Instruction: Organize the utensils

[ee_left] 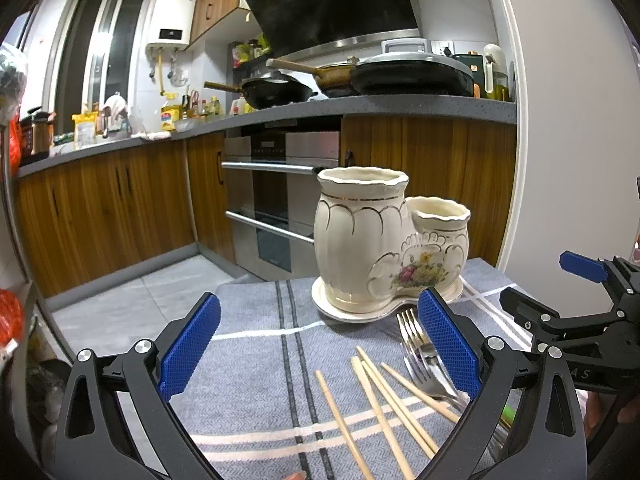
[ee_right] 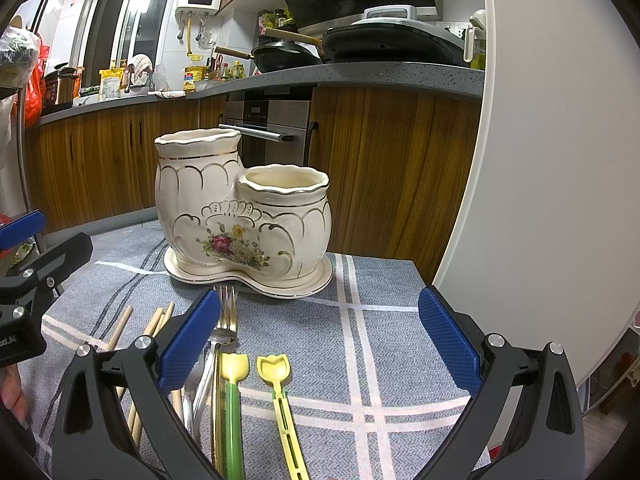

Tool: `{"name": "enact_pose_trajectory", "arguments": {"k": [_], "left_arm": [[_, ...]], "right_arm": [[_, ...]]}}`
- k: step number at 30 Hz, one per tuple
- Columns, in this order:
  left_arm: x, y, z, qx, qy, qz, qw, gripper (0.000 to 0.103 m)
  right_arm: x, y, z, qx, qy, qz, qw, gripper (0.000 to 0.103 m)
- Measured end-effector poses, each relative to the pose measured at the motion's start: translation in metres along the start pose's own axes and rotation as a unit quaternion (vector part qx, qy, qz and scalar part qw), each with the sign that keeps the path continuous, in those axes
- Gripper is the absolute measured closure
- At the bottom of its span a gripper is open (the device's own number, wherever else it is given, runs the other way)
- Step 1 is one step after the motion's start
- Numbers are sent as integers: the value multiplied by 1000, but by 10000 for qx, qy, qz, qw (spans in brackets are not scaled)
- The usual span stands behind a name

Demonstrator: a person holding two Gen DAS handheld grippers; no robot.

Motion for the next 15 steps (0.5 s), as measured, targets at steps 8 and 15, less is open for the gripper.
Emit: {"name": "enact_pose_trajectory", "arguments": {"k": [8,15], "left_arm": [[-3,-2,1,-30,-7,8,10000,5],[0,-3,1,-8,63,-14,10000,5]], "right_arm": [[0,0,1,0,-6,-2,10000,5],[-5,-2,1,21,-69,30,10000,5]]}}
Point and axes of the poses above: each gripper's, at about its wrist camera, not at the fingertips, and y roughly against the way its jaws point, z to its right, x to its top, the point moved 4 cm from there along -y, roughly the way its jaws point, and after that the axes turned 2 degrees about y, right-handed, at the moved point
